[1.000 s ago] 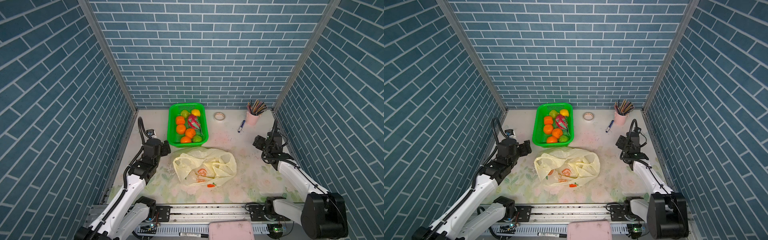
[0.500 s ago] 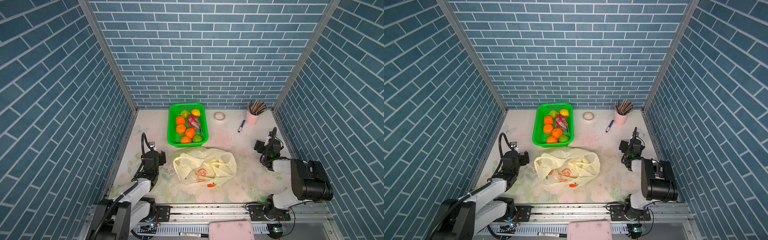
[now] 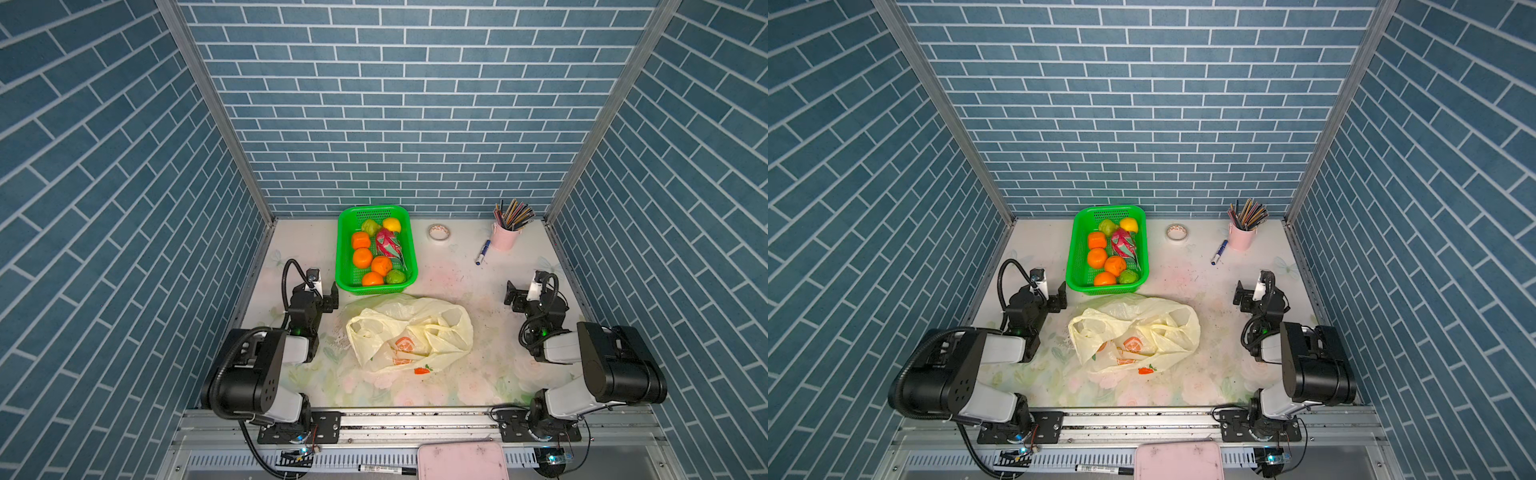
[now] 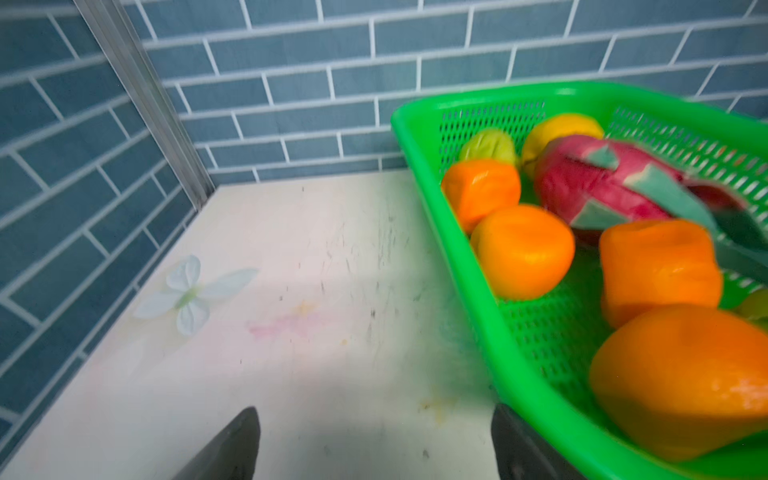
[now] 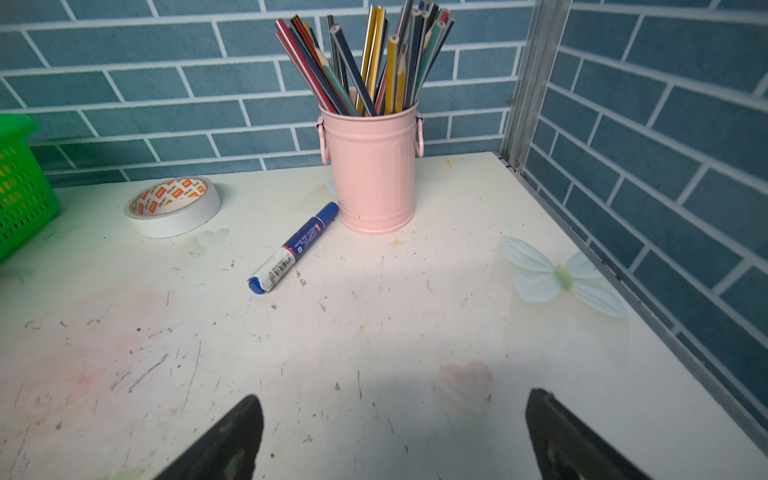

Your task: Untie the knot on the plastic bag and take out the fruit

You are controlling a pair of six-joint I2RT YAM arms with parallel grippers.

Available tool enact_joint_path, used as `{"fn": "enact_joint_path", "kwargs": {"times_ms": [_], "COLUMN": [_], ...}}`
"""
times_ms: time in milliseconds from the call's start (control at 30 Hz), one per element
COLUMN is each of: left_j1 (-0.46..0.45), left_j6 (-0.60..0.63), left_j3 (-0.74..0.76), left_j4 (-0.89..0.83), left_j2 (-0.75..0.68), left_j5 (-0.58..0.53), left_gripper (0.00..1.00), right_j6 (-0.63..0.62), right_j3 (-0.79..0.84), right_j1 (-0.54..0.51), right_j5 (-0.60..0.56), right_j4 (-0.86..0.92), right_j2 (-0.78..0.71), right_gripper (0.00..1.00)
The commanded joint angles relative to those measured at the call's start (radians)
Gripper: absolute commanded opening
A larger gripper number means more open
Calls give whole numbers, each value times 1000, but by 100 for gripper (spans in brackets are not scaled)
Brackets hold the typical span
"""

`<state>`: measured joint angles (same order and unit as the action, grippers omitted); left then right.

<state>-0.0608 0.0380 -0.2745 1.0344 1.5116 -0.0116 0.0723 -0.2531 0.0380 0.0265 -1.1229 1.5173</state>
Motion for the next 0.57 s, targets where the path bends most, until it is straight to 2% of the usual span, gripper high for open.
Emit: {"fn": "enact_joint_path", "kwargs": {"times_ms": [0, 367, 533], "left_j1": [22, 21, 21], "left_j6": [-8, -10, -11], "left_j3": [-6, 0, 0], "left_j4": [90, 107, 108], "left_j2": [-2, 1, 1], "left_j5": [7, -2, -2], "left_gripper": [88, 88, 88], "right_j6": [-44, -35, -52], "right_j3": [-1, -32, -8], "right_j1": [3, 3, 0], "right_j5": [17, 15, 28], "right_j4": [-52, 16, -15], "right_j2": [3, 4, -11], "right_gripper": [98, 98, 99]}}
